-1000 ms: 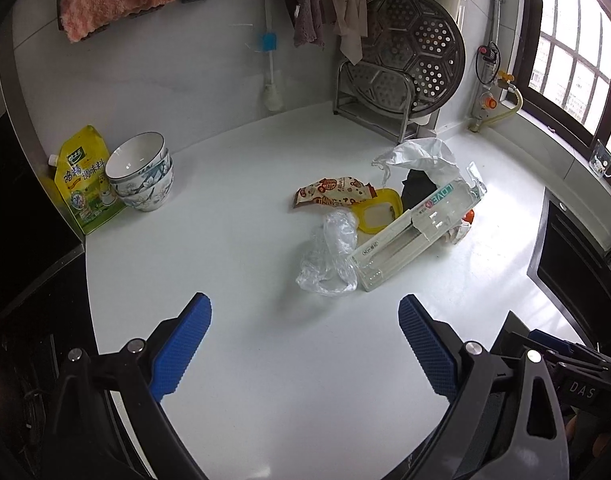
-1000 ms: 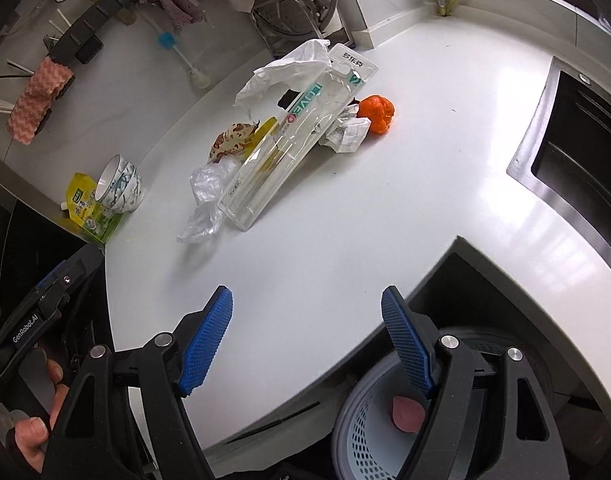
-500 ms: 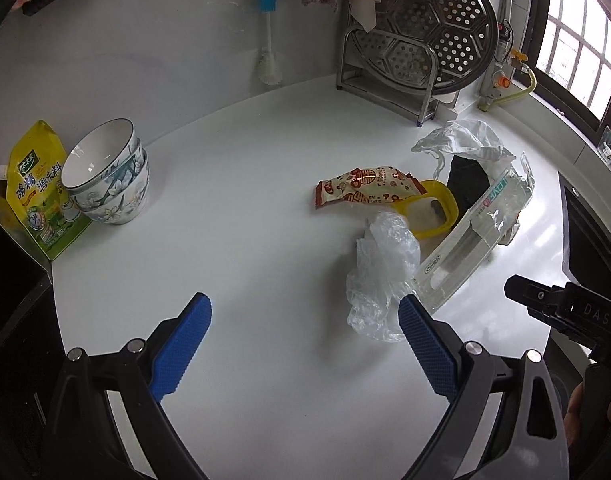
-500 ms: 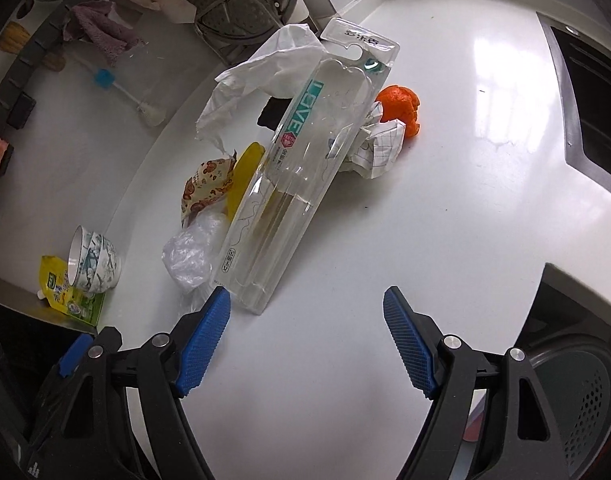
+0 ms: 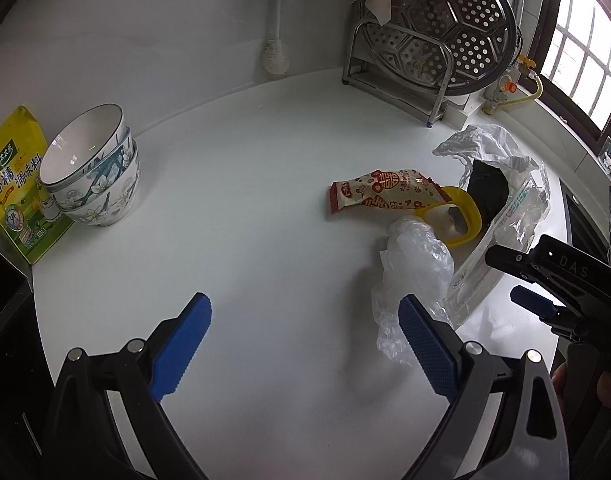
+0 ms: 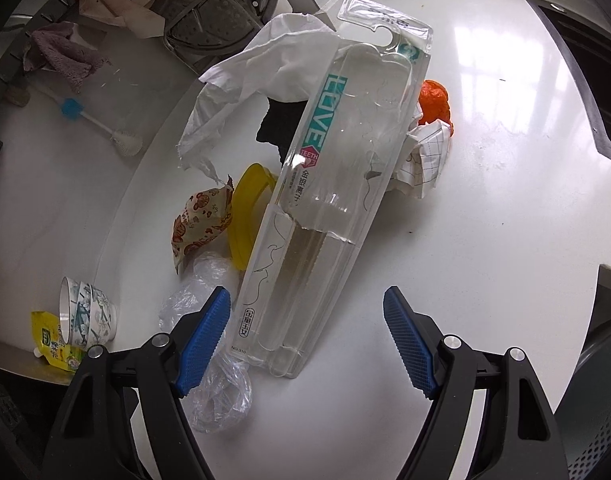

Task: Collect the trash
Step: 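Grasp the clear toothbrush package with the right tool, then grasp the crumpled clear plastic bag with the left tool while the right tool lifts the package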

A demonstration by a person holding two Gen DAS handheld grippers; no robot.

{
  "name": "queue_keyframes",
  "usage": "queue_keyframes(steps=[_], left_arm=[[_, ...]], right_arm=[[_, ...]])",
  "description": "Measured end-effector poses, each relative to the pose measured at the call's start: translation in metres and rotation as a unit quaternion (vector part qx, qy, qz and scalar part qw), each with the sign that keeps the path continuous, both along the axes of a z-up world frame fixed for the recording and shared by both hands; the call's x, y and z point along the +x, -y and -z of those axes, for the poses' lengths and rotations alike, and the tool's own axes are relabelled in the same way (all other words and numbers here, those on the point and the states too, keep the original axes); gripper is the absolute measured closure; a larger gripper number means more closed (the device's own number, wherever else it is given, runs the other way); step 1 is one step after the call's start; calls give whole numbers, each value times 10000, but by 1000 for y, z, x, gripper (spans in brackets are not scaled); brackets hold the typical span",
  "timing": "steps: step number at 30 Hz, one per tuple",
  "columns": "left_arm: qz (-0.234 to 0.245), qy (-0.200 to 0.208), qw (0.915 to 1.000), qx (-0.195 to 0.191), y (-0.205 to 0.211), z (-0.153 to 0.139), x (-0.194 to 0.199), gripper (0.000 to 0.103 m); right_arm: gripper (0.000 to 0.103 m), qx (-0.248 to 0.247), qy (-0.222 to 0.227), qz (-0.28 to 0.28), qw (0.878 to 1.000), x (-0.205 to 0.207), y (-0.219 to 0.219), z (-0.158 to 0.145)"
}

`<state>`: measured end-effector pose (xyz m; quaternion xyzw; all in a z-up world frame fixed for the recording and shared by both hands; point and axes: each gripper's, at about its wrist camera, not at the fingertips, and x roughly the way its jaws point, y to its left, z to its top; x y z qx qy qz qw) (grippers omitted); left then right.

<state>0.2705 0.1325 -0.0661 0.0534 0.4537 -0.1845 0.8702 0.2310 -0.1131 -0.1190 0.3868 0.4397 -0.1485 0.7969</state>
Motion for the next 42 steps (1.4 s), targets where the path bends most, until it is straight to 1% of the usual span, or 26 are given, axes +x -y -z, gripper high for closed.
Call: queue_keyframes(steps=[3,7,10,12,17,19,21,22,23,31,36,40,42], left_arm=[[-42,-59,9999,-114,-3,1,4,10],[-50,-89,9998,-161,-5,3,7,10],[-64,-110,9998,-181,-6,4,9,10],[-80,-130,9997,-196,-7,5,10,10],[-97,-160,9996,-192,-8,8,10,10],[-104,-176,9996,-183,-8,8,10,10],[-101,-186,9996,-193,-7,8,9,10],[-91,-191,9996,-192,-6,9,9,10],[-76,-194,9996,-193,-4,9,9,10],[213,-273,9993,-156,16,14,1,10],[410,-346,9985,-130,34,22,-2,10],[589,-344,9976,-79,51,28,-4,10],[656,-333,9973,-62,59,31,-4,10]], right_arm=[[28,44,-50,156,9999,7,-3,2],[28,63,-166,249,9995,16,-7,7],[28,-100,-362,335,9987,22,-9,15],[25,-168,-325,419,9985,23,-9,15],[25,-318,-321,403,9982,27,-11,16],[26,-387,-312,338,9982,30,-10,16],[35,-434,-294,254,9983,29,-13,16],[42,-446,-290,204,9984,27,-12,17],[44,-463,-292,153,9984,25,-12,17],[46,-632,-191,-283,9974,12,-5,11],[47,-679,-138,-588,9959,-6,6,6],[47,-729,-203,-642,9951,-19,13,6],[47,-744,-166,-676,9948,-21,15,6]])
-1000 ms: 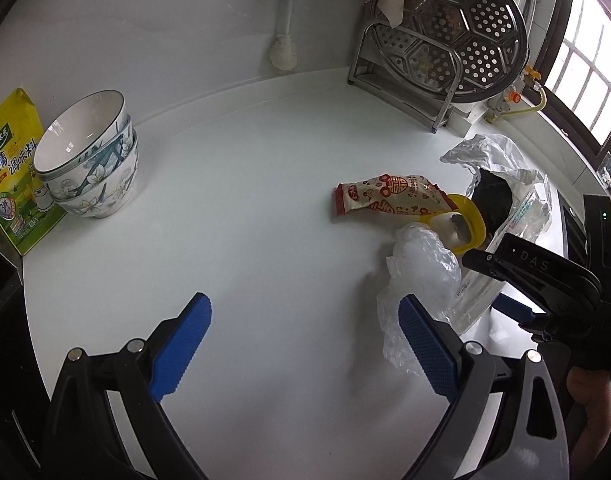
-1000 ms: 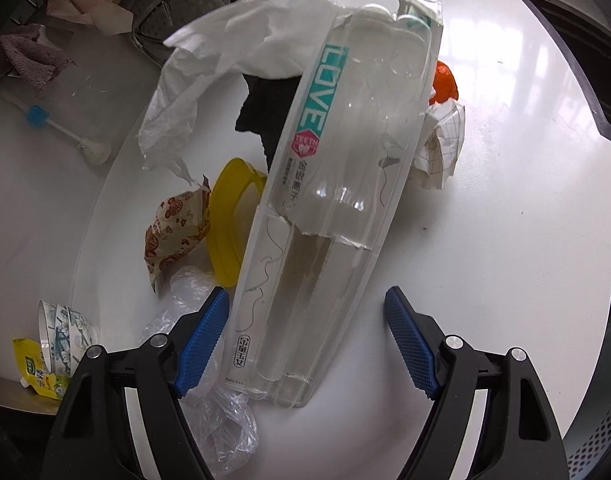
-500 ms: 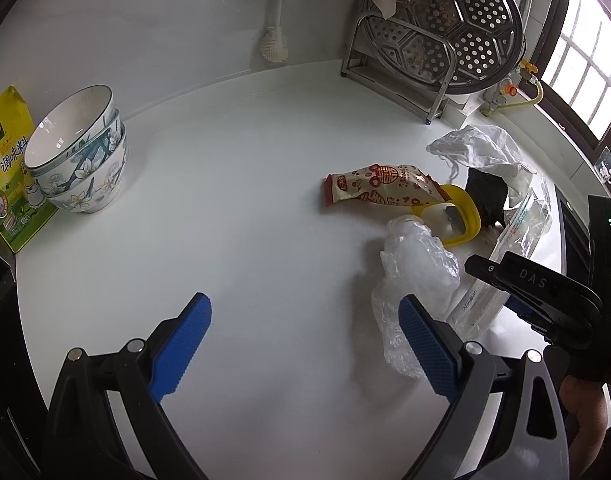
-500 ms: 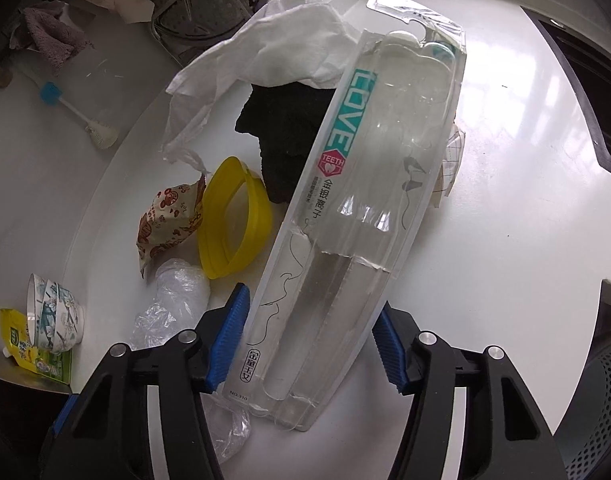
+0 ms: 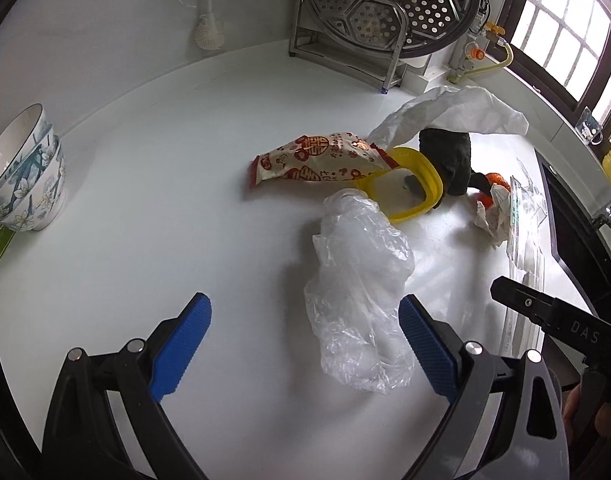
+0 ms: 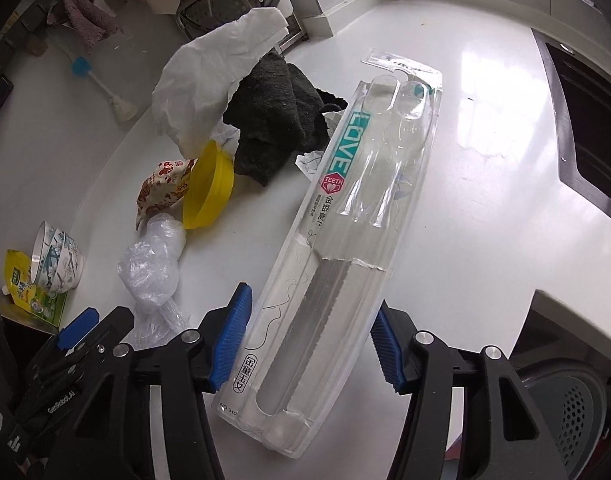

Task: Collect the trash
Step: 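Grasp the crumpled clear plastic bag with the left tool while the right tool lifts the package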

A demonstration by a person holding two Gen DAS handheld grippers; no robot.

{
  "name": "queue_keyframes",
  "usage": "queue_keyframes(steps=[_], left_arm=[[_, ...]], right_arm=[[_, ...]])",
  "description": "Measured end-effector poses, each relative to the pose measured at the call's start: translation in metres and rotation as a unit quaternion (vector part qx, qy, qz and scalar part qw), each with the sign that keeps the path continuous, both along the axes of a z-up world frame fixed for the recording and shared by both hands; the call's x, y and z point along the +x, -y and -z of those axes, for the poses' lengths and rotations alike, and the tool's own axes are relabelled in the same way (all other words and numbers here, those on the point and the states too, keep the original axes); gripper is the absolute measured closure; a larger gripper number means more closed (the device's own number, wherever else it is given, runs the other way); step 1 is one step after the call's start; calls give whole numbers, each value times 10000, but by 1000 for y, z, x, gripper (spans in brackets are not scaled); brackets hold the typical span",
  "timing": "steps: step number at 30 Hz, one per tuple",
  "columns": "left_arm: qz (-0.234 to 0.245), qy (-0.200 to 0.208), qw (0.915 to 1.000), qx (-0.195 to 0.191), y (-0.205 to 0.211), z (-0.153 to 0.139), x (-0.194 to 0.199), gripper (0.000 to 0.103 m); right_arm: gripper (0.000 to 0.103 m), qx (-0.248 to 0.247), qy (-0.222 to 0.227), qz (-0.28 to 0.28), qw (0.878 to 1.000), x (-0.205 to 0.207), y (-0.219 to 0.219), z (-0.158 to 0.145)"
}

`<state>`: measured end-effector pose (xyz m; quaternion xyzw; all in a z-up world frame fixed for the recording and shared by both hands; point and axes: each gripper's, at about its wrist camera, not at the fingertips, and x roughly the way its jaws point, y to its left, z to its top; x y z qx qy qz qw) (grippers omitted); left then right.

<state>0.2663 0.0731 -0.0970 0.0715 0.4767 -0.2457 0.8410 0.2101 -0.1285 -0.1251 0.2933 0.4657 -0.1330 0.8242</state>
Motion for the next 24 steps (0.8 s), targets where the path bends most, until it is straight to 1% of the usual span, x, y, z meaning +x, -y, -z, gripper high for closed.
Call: queue_keyframes(steps=[4,7,12,14,16,17,18,19,21,24], left_arm=[[120,45,9999,54,16,5,3,10],[180,84,9997,127,29,10,8,10],[199,87,9995,223,48,21,15,11],[203,63,9994,256,53,26,15,19],[260,-2,9992,314,57,30,14,45],[288,-23,9989,361,58,32,12,49],[299,49,9987,419,59,31,9,54],[347,49,9986,401,59,30,7,63],[386,12,9986,360,58,28,4,72],[393,47,9987,310,54,23,-2,76]], right_arm=[[47,-120,134,-115,9998,-20,1,-9],[50,-76,222,-106,9997,-27,4,-14],[51,-168,234,-158,9995,-40,5,-16],[52,-146,211,-152,9996,-42,5,-13],[52,-169,194,-141,9996,-43,4,-12],[52,-170,199,-136,9996,-45,4,-13],[52,-168,212,-130,9995,-47,5,-13],[52,-178,224,-124,9995,-48,5,-14],[52,-211,254,-102,9994,-52,6,-17],[52,-211,320,-78,9992,-57,8,-23]])
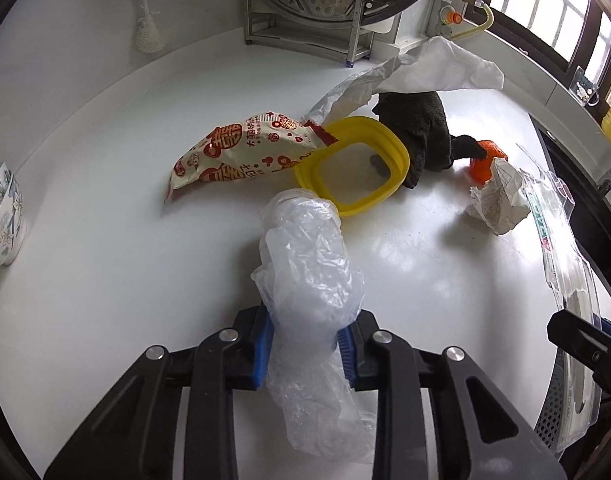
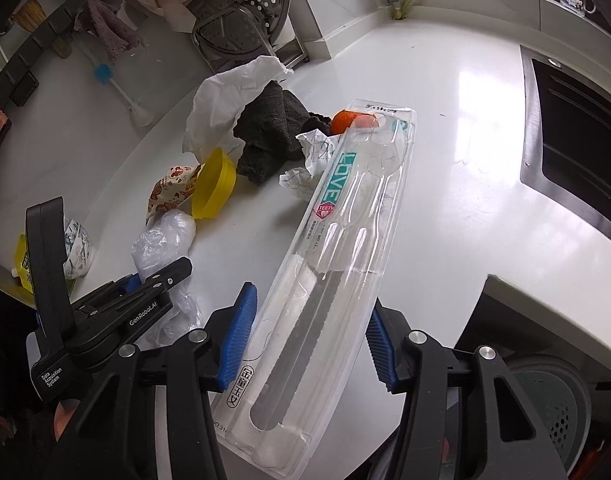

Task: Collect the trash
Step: 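Grasp the crumpled clear plastic bag with the left tool while the right tool lifts the package, then carry the plastic bag and toothbrush package over the bin with both tools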

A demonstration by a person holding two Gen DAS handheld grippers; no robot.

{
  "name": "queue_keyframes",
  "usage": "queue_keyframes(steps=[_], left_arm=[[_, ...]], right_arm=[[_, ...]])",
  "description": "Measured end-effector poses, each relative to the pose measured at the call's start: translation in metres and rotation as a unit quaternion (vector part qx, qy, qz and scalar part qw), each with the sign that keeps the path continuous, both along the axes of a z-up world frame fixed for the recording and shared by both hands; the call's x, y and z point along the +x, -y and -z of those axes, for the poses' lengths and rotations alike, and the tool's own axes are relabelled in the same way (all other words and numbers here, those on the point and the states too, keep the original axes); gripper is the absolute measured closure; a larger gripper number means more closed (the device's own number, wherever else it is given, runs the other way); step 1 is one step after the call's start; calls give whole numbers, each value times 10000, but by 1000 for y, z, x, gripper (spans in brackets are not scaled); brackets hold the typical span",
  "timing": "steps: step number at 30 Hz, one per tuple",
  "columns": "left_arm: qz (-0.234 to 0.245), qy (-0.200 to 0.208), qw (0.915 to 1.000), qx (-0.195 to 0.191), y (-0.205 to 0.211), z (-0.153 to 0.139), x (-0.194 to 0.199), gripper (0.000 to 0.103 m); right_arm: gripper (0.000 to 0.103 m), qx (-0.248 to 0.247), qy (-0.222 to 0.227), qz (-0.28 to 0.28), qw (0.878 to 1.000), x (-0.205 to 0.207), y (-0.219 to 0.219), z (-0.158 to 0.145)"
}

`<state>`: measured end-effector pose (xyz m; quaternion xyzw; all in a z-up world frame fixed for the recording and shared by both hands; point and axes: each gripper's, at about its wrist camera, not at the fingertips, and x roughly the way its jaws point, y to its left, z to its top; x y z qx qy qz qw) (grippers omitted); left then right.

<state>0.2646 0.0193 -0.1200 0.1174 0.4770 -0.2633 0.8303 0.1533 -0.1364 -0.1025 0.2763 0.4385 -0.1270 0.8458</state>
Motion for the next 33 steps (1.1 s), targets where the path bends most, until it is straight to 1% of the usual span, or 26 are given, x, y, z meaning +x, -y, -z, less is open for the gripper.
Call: queue_keyframes(steps=[5,6,7,8,11,15,19,27,33], left_arm=[[47,24,10000,-61,-4,-10,-10,78],[52,36,10000,-75,-6,-13,-12,78],[54,45,9999,-94,-7,-15,-14,78],[53,54,9999,-111,-8,-18,-16,78],[79,44,9999,-138,-11,-22,-24,78],[77,-5,9999,-79,-13,-23,-35,78],[100,20,9999,-78,-18,-28,-46,78],[78,21,10000,-52,-24,-34,-54,78],[82,124,9998,-122,-25,-45,-58,78]], right_arm=[[53,-36,90,25,9999,-8,2,-10],[56,-40,115,45,9999,-10,3,-13],[64,-32,105,31,9999,-11,3,-14],[68,-14,81,3,10000,-13,4,-14],[71,26,-21,-58,10000,-17,5,-9],[73,142,-114,-106,9998,-23,4,3],[73,210,-83,-101,9997,-31,2,6],[74,235,152,-32,9996,-36,8,-6],[74,241,331,69,9991,-37,14,-18]])
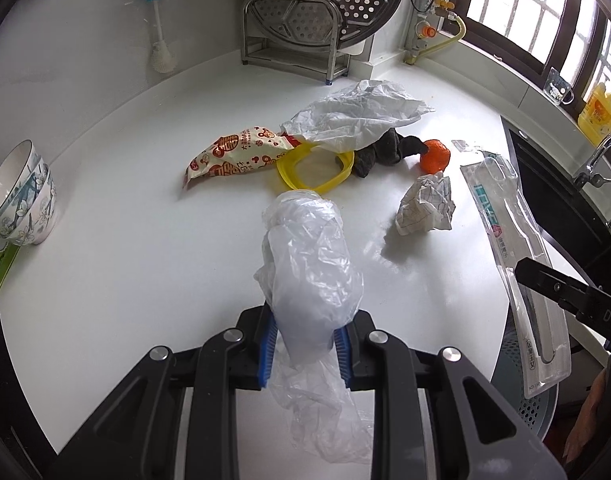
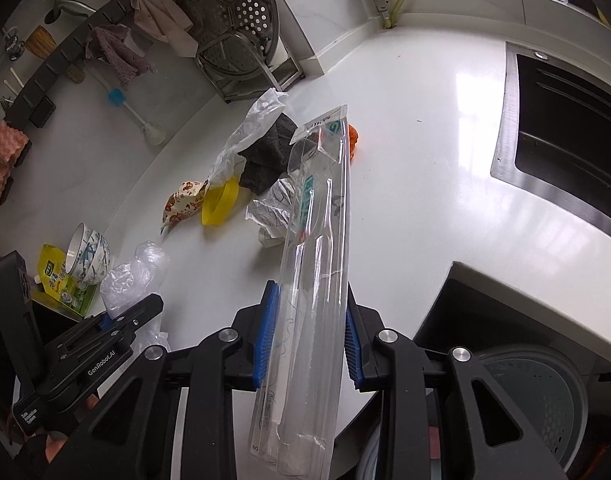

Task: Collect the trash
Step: 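Carry the plastic bag and toothbrush package over the bin with both tools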

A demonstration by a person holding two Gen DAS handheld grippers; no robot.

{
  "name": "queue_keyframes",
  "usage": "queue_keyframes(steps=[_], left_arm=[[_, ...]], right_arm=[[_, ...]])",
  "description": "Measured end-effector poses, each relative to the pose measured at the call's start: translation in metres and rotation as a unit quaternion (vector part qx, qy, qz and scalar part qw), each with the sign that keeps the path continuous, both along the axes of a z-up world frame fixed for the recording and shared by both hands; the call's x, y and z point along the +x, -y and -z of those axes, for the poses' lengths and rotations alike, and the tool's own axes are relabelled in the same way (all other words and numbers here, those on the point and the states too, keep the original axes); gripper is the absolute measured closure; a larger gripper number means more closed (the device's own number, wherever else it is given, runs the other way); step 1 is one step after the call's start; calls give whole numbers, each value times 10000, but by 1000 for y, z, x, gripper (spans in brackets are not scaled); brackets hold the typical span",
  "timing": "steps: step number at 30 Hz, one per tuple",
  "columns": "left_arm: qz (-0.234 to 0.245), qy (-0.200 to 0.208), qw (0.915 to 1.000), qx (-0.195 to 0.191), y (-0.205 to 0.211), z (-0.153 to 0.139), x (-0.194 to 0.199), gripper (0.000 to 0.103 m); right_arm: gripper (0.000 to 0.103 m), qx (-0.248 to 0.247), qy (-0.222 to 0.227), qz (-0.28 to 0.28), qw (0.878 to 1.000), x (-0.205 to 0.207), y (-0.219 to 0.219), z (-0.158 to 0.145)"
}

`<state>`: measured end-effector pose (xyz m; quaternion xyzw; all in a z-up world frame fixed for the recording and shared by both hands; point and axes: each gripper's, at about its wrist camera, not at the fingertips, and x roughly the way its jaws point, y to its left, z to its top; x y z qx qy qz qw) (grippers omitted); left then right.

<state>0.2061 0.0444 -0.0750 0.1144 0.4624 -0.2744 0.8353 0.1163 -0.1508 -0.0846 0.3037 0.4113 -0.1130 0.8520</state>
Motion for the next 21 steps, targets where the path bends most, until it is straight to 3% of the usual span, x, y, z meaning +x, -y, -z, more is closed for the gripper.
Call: queue_keyframes(steps=[21], left_arm=[[172,27,9998,-61,17,-16,-50,78]], right_arm=[[74,218,106,-21,9997,-40,20,-6]])
